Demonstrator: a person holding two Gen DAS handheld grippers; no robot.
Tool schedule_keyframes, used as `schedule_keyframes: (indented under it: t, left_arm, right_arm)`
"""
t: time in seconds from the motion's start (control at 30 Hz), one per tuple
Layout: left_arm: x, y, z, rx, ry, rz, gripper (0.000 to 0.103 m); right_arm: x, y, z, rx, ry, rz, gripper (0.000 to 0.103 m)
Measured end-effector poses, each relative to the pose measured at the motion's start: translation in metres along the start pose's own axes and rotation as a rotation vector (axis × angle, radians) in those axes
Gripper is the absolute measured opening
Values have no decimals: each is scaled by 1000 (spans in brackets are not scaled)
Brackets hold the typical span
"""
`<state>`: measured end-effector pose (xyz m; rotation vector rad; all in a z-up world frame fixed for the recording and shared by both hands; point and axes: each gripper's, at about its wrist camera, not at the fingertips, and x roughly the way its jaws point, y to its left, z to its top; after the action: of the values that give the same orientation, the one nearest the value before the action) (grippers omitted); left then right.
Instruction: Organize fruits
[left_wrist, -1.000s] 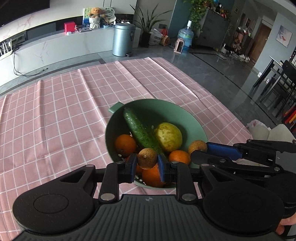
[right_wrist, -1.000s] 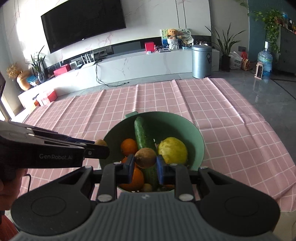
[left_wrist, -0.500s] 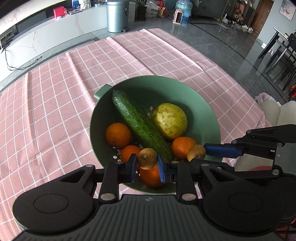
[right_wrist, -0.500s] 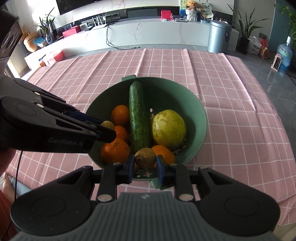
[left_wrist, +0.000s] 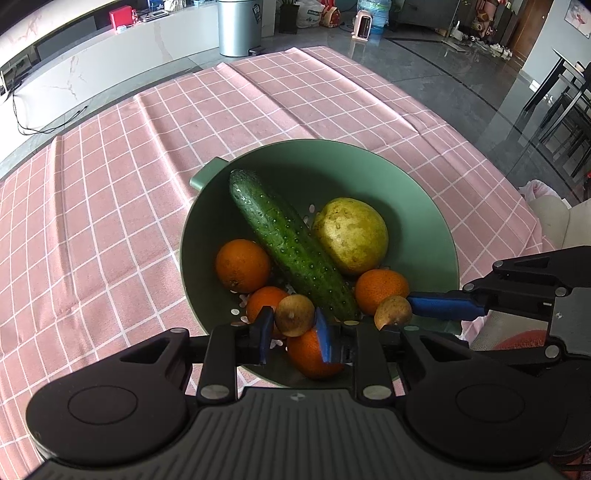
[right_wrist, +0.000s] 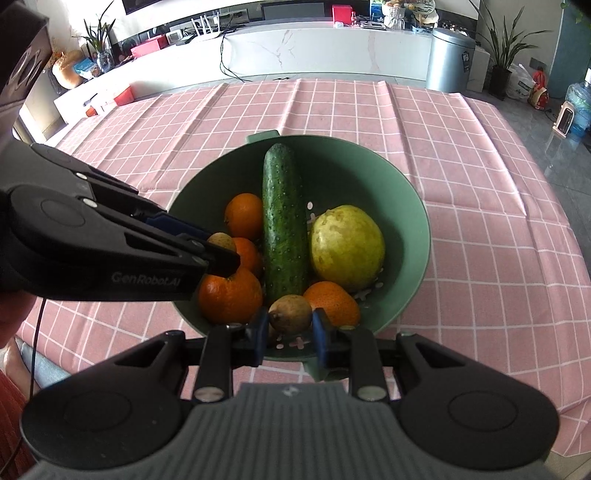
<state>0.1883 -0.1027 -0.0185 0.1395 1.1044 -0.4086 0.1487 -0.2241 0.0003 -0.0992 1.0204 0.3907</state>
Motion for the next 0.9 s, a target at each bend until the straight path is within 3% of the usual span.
schedule_keyframes:
  t: [0.13,0.23,0.3,0.37,0.83,0.9]
  left_arm:
    - [-7,2,-2,-11,-15,-10,41]
    - [-20,0,-3,-4,-63,-4,49]
    - [-34,-1,-3,0,-107,5,57]
    - [-48,0,-4,-4,-146,23,58]
    - [-142,-13,-53,3,-486,211,78]
    - [-149,-13,-61,-19,-526,233,86]
  right_arm:
    - [-1,2,1,-7,-7,2,22]
    - [-8,5,2,-19,-26,-6,34]
    - [-15,9,3,-33,-50,-12,37]
    - [-25,12,5,-42,-79,-17,41]
    - [-107,33,-16,42,-391,-83,68]
    - [-116,37,-24,60,-437,-90,71]
